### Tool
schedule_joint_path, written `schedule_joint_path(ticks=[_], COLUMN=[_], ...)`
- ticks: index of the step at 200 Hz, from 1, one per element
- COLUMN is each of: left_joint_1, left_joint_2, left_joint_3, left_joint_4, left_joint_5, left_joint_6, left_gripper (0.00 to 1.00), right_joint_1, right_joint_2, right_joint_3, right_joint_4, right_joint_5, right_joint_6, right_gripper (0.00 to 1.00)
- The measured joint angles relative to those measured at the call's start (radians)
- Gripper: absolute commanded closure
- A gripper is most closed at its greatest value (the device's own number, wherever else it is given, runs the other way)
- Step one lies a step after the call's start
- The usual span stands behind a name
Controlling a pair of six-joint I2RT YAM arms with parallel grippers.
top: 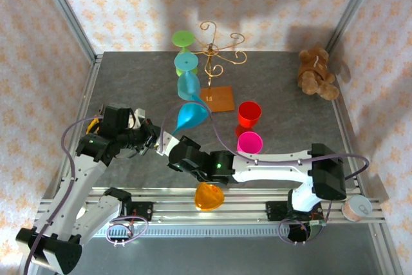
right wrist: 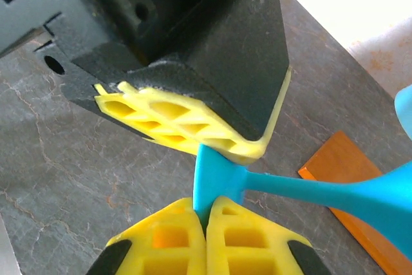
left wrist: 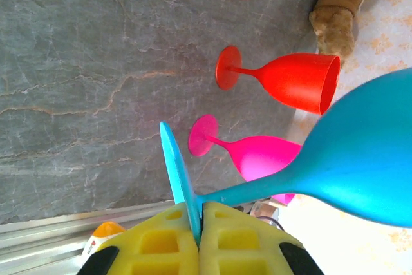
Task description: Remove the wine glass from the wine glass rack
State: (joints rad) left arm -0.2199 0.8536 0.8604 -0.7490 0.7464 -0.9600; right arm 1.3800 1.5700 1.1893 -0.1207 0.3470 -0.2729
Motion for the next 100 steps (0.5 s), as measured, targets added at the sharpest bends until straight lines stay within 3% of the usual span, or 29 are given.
schedule_joint_path(ticks=[45, 100], left_joint_1=[0.0, 0.0], left_joint_2=[0.0, -0.006], left_joint_3=[-0.005, -0.013], left_joint_4=[0.005, 0.019], left_joint_5=[0.007, 0.008], left_joint_6=[-0.001, 0.016], left_gripper=[1.0, 1.0], right_joint_1=[-0.001, 0.0], right_joint_2=[0.0, -0.023], right_joint_3=[0.015, 0.02], right_joint_4=[-0.037, -0.048], right_joint_5=[-0.013, -0.053], right_joint_6=[0.006, 0.027], right_gripper=[0.97, 0.77])
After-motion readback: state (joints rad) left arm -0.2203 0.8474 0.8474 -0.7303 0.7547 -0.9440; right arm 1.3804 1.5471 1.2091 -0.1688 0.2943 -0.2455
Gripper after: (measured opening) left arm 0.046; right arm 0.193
